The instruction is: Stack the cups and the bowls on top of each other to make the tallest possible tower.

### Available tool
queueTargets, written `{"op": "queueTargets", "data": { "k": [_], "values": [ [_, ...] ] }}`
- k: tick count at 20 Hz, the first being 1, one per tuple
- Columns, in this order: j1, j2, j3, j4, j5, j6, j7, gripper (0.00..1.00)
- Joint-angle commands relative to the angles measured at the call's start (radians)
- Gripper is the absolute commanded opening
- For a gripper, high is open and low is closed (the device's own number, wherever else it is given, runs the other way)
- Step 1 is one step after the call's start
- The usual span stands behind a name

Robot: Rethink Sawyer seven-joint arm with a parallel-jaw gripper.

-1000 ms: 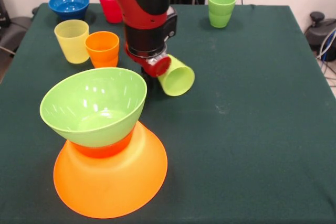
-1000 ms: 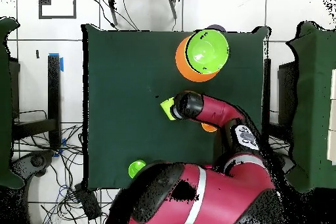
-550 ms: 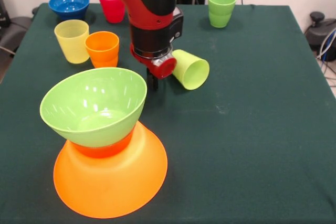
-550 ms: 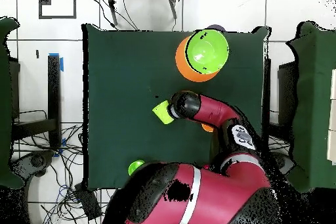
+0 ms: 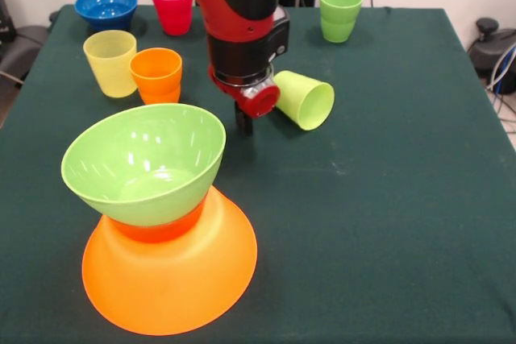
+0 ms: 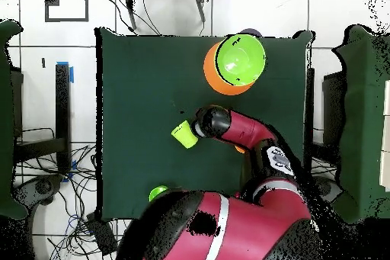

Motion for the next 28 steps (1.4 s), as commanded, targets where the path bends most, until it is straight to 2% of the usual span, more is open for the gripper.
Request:
{"op": "queueTargets", "data": {
  "k": [1, 8, 17, 21, 23, 24, 28],
  "values": [
    [0.066, -0.058, 0.061, 0.062, 0.069, 0.092, 0.159, 0.00],
    [0.095, -0.100, 0.041, 0.065, 0.108, 0.153, 0.153, 0.00],
    [0.113, -0.105, 0.017, 0.054, 0.128, 0.152, 0.140, 0.00],
    [0.154, -0.111, -0.024, 0.029, 0.119, 0.152, 0.155, 0.00],
    [0.195, -0.108, -0.053, 0.023, 0.126, 0.151, 0.181, 0.00],
    [0.216, -0.107, -0.069, 0.019, 0.133, 0.157, 0.195, 1.00],
    [0.281, -0.103, -0.116, 0.013, 0.151, 0.176, 0.253, 1.00]
  ]
}}
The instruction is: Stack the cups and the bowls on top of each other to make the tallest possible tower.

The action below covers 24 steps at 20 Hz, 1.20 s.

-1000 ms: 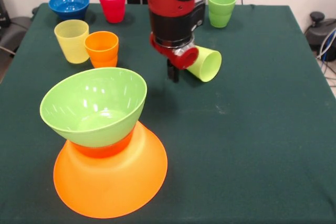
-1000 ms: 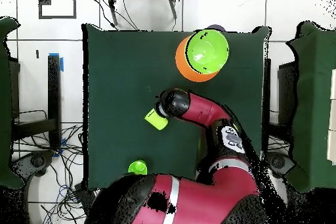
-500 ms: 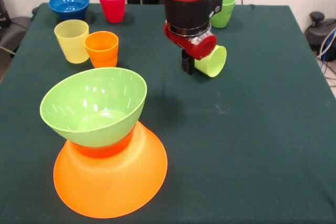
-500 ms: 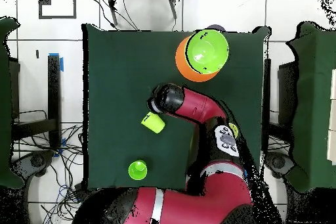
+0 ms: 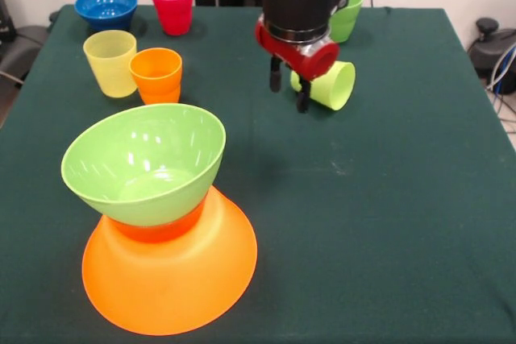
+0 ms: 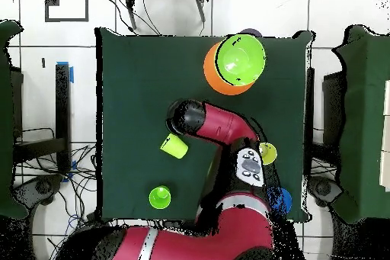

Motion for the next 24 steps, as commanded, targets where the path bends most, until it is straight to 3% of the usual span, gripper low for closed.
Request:
{"op": "queueTargets", "data": {
  "k": [1, 14, 24],
  "values": [
    [0.109, 0.029, -0.027, -0.023, 0.051, 0.101, 0.258, 1.00],
    [0.247, 0.060, -0.134, -0.040, 0.150, 0.163, 0.333, 1.00],
    [0.398, 0.062, -0.265, -0.119, 0.145, 0.333, 0.446, 1.00]
  ]
}}
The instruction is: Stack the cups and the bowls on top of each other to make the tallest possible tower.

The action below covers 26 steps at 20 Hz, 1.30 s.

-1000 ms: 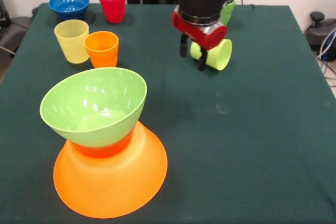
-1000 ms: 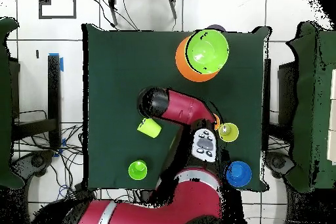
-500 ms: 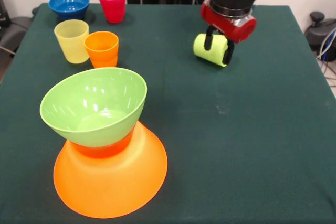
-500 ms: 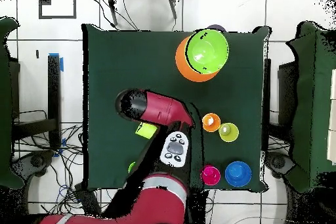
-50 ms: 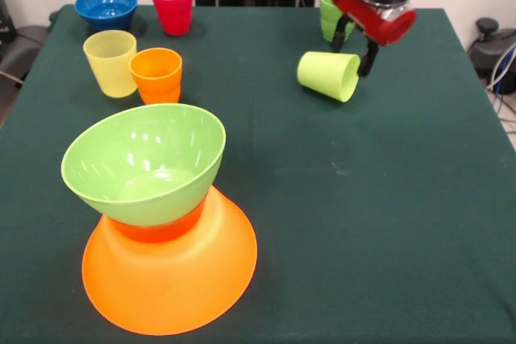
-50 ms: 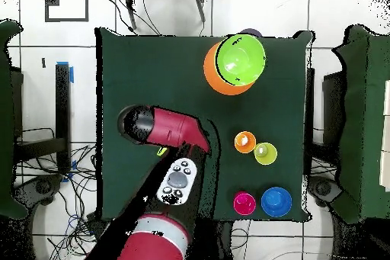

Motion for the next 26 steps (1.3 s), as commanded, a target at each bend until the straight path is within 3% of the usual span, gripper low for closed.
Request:
{"op": "queueTargets", "data": {
  "k": [1, 6, 19, 26],
  "values": [
    [0.081, 0.060, -0.041, -0.097, 0.016, 0.182, 0.298, 1.00],
    [0.126, 0.085, -0.056, -0.123, 0.022, 0.221, 0.348, 1.00],
    [0.187, 0.280, -0.116, -0.267, 0.044, 0.177, 0.484, 1.00],
    [0.222, 0.378, -0.193, -0.384, 0.055, 0.261, 0.559, 1.00]
  ]
}}
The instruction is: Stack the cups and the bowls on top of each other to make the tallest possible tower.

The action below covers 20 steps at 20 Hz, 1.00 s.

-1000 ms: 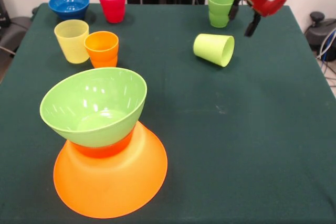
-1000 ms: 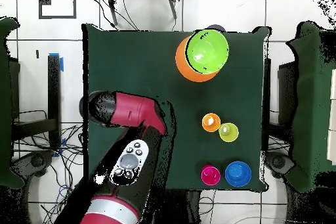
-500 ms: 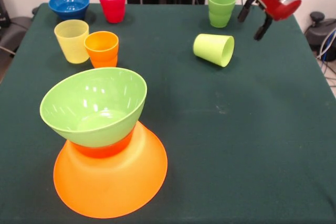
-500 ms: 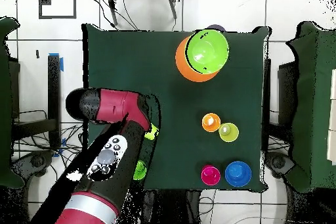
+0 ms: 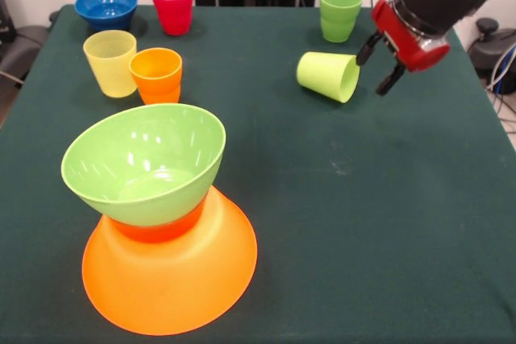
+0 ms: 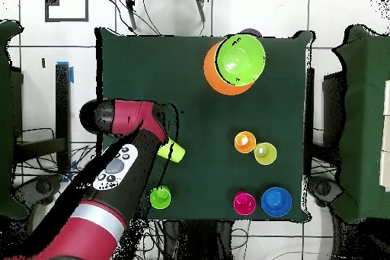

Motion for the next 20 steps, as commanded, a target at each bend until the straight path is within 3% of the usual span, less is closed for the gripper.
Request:
{"op": "queueTargets", "data": {
  "k": [1, 10, 20],
  "values": [
    [0.031, 0.135, -0.004, -0.142, 0.026, 0.128, 0.301, 1.00],
    [0.055, 0.125, -0.020, -0.178, 0.033, 0.254, 0.326, 1.00],
    [0.043, 0.100, -0.034, -0.177, 0.026, 0.308, 0.300, 1.00]
  ]
}}
